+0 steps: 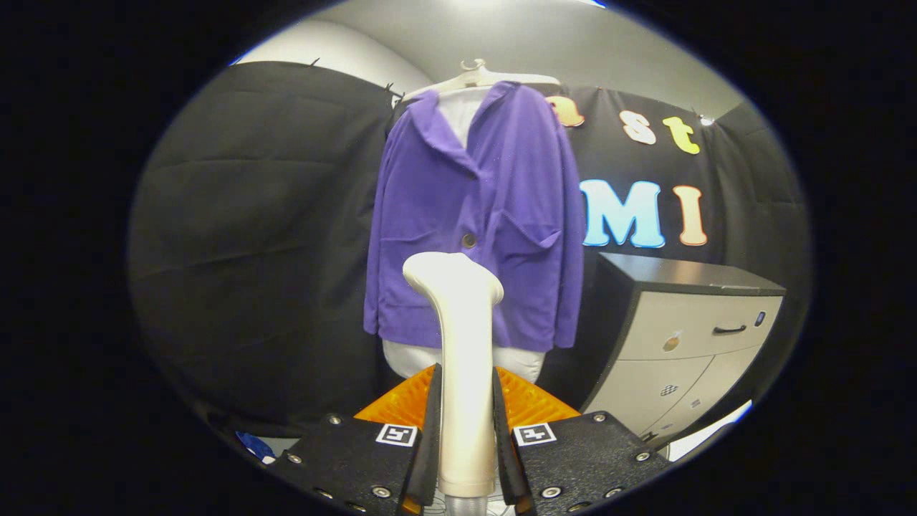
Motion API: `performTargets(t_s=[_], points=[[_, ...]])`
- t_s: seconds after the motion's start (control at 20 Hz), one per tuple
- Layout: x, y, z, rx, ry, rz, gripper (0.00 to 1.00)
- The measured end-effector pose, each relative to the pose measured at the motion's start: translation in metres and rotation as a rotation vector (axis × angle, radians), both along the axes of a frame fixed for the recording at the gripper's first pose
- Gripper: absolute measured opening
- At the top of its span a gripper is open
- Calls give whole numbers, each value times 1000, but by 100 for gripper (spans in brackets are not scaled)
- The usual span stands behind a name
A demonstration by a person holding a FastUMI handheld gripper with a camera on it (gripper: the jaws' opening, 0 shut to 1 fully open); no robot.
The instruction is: Iron the clothes twice with a garment steamer, once on the left side and once on the right side.
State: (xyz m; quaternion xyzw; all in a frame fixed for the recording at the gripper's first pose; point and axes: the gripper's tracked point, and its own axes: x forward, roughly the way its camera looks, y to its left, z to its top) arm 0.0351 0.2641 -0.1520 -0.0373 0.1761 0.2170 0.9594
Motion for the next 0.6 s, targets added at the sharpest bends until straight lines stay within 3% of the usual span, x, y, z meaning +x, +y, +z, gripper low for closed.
performTargets(t_s=[0.3, 0.6], points=[[-8, -102, 79, 52, -99, -74, 34], [-35, -196, 112, 100, -132, -143, 35]])
